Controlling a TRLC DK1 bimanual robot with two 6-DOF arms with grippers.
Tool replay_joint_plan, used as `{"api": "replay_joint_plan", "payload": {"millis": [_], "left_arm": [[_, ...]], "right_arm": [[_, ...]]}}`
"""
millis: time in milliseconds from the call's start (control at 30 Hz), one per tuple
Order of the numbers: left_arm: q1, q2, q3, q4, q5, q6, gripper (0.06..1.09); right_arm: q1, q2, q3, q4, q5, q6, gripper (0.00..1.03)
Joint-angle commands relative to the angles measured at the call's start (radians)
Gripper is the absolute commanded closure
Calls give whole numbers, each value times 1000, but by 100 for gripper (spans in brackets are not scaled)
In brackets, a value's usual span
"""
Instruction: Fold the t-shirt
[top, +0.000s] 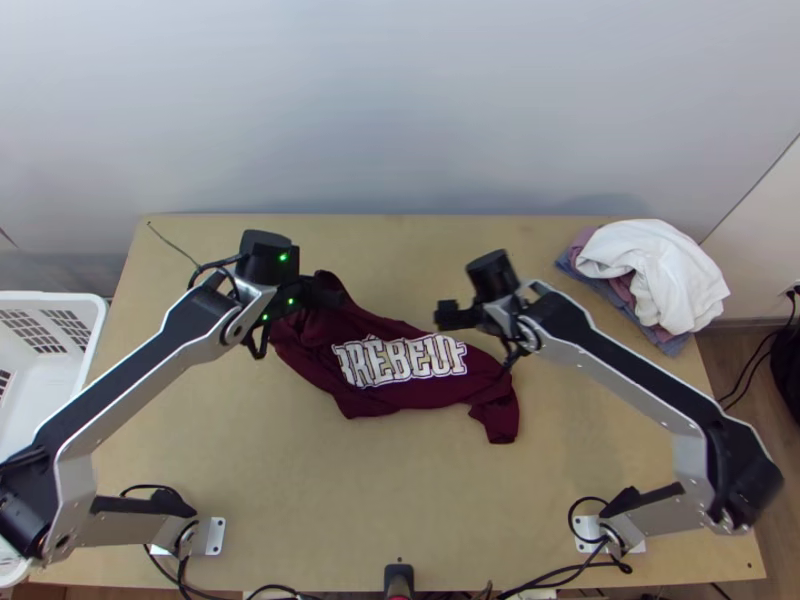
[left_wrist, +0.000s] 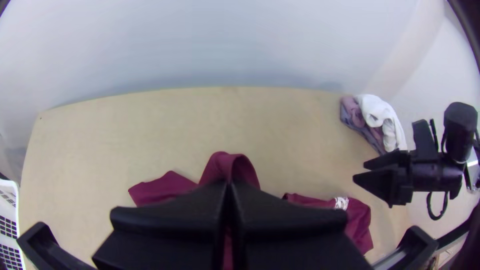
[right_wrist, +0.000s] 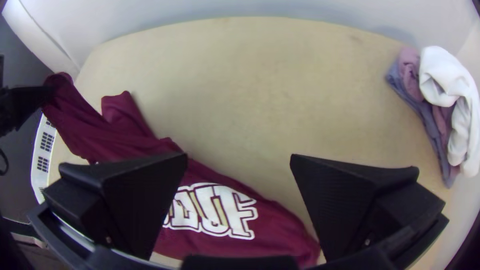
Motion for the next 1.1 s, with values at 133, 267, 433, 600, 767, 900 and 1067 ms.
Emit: {"api": "replay_joint_plan", "payload": {"millis": [133,267,433,600,767,900,1067], "left_arm": [[-97,-213,-145,-152,3,-5,105],[-203,-357,-286,-244,8,29,105],[-259,-527,-421,-318,6,64,105],[-259,-610,-495,-370,6,87,105],[-247,-638,-547,-367,3,100,105],[-201,-633,-559,-344,-2,114,105],[-164,-615,-553,-300,-2,127,105]], "right_arm": [[-15,135,89,0,-93,61,8],[-18,138,124,0,-94,64,8],[8,146,122,9,-94,64,8],[32,192,156,9,-111,60,8],[74,195,184,-5,-231,58,8],[121,158,164,-58,-287,40,8],[174,108,121,-88,-324,29,8]]}}
